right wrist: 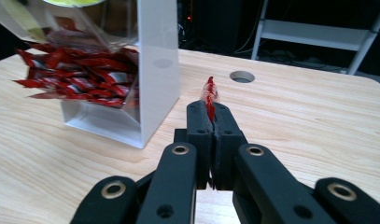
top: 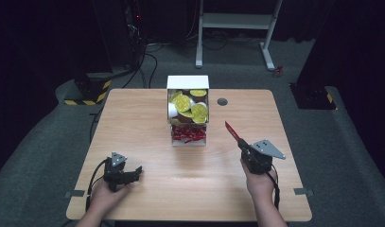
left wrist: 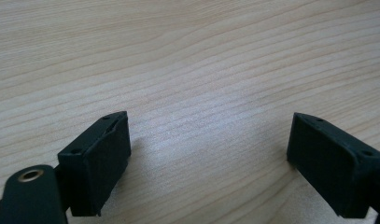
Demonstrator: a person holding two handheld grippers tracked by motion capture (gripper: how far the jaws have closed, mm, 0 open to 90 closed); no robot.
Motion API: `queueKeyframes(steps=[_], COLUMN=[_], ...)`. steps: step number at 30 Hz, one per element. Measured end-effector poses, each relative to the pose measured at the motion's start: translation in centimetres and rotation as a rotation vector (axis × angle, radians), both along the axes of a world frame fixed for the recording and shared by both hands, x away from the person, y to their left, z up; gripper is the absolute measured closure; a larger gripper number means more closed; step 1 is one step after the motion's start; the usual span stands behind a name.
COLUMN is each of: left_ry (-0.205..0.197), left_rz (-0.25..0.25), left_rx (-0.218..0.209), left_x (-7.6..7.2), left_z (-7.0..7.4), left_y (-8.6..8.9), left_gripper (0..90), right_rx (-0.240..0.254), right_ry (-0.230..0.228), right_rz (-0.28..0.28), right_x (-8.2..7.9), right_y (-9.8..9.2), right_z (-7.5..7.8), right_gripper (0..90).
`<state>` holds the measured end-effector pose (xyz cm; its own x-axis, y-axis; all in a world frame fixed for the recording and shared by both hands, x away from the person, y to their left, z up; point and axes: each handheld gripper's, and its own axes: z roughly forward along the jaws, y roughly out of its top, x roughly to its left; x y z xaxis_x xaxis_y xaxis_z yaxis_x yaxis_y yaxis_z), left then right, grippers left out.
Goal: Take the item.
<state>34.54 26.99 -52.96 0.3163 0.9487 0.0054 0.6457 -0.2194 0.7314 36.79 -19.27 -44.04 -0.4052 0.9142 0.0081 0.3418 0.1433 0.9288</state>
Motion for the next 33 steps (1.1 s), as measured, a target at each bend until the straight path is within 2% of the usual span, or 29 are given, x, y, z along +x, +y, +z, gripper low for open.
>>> queueKeyframes(steps=[18,33], left_ry=[0.000,0.000], left_rz=[0.000,0.002], left_rx=[0.001,0.000], left_x=[0.0,0.0], left_z=[0.0,0.0], left_y=[0.0,0.0], left_gripper=[13.9,14.0], right_rx=[-0.042,-0.059], right_ry=[0.039,0.078], right_rz=[-0.081,-0.146], right_x=[3.0,5.3], right_y=[-1.5,-2.4], right_z=[-0.1,-1.4], right_gripper=[88.6,88.6])
